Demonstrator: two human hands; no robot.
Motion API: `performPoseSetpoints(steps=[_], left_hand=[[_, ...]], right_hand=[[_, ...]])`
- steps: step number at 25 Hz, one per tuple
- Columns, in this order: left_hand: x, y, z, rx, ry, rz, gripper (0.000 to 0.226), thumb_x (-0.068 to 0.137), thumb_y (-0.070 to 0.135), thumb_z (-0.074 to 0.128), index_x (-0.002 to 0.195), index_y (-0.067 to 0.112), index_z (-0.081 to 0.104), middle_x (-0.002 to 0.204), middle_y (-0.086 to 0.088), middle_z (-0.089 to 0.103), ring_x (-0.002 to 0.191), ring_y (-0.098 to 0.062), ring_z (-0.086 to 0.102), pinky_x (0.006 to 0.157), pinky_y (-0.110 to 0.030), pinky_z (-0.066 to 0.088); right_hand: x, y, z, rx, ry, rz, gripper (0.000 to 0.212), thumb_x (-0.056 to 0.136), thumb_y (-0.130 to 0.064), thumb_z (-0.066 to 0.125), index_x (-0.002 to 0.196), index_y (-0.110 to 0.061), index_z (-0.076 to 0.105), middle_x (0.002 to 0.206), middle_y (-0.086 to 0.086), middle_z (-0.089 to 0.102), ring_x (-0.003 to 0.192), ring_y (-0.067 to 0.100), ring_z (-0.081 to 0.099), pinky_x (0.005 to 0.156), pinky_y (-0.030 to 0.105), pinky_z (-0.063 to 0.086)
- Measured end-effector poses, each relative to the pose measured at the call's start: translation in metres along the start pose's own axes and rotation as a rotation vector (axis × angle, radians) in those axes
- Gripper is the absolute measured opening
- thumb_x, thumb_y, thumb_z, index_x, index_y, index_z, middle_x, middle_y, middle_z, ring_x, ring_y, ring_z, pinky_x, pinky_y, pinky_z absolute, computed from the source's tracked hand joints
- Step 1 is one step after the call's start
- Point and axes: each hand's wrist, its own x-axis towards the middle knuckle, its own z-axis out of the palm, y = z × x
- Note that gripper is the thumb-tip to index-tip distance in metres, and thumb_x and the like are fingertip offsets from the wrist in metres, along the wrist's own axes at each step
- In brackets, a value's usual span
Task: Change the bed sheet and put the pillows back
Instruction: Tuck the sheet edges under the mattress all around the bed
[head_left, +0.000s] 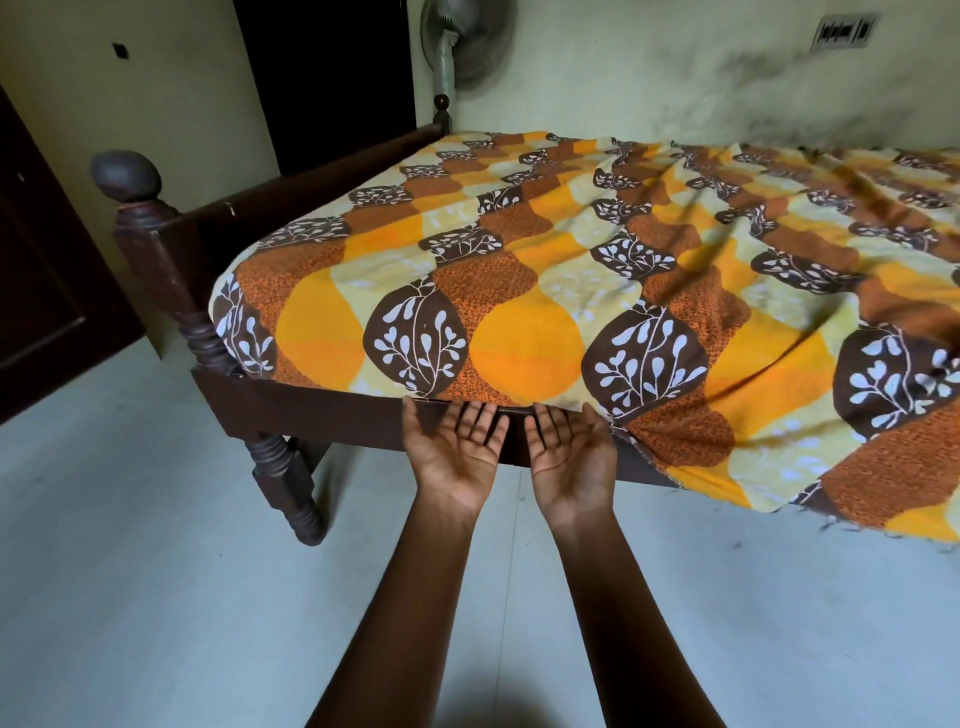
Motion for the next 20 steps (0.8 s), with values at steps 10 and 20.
performPoseSetpoints(steps=[10, 20], left_hand=[[0.01, -0.021, -0.043, 0.416, -0.085, -0.167, 0.028, 0.1, 0.028, 0.034, 0.114, 0.019, 0.056, 0.125, -0.005, 0.057, 0.111, -0.024, 0.055, 0.097, -0.037, 0.041], [0.003, -0.091, -0.027, 0.602, -0.242, -0.606, 0.039, 0.094, 0.018, 0.047, 0.132, 0.02, 0.046, 0.127, 0.0, 0.055, 0.124, -0.019, 0.046, 0.1, -0.038, 0.039]], right_hand=[[-0.029, -0.035, -0.058, -0.347, 0.166, -0.117, 0.022, 0.096, -0.01, 0.041, 0.106, -0.012, 0.061, 0.093, 0.005, 0.071, 0.086, 0.014, 0.069, 0.076, 0.022, 0.057], [-0.041, -0.122, -0.115, -0.183, 0.534, -0.275, 0.062, 0.086, -0.039, 0.057, 0.136, -0.006, 0.04, 0.114, 0.014, 0.057, 0.104, 0.026, 0.059, 0.086, 0.033, 0.054]])
